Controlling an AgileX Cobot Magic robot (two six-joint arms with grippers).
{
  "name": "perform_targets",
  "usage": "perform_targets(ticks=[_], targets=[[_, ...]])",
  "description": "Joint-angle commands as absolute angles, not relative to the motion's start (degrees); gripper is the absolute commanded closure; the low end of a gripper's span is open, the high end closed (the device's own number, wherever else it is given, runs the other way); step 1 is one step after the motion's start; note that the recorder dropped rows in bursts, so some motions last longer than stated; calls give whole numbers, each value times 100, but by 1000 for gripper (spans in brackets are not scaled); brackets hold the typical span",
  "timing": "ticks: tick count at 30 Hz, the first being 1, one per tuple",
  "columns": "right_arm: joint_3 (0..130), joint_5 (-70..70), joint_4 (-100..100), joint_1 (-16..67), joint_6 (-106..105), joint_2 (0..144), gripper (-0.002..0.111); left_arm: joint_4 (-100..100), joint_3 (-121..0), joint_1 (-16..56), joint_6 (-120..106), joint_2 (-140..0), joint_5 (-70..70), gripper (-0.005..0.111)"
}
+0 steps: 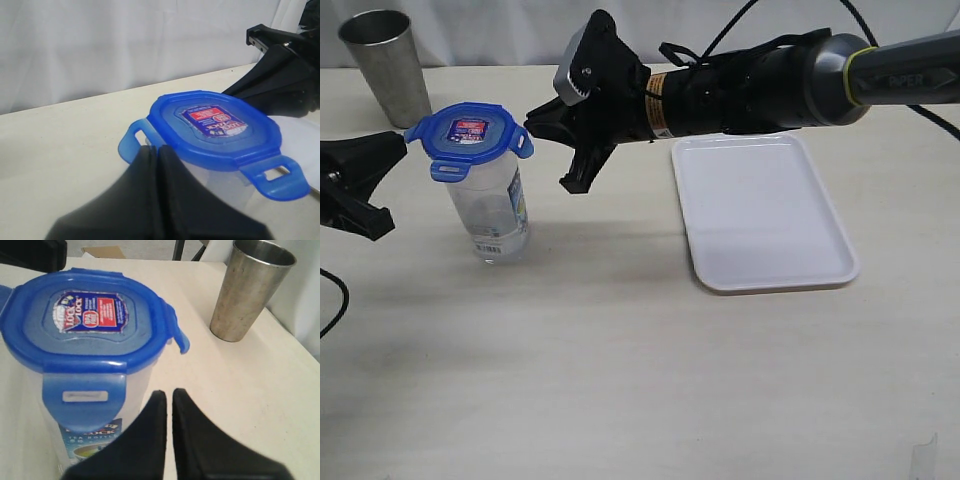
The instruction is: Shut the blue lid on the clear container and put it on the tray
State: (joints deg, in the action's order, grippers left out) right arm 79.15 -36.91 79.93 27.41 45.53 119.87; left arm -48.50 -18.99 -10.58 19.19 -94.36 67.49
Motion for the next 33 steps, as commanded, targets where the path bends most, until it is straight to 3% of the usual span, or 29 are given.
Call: perform_targets(ticks=[1, 33], targets=[[7924, -3757, 8056, 2745, 4778, 11927, 104, -4778, -1908, -1057, 1934, -9445, 6848, 107], [7924, -4014, 8475, 2745, 5120, 11917, 104, -4778, -1908, -1057, 1934, -9445, 6848, 107]])
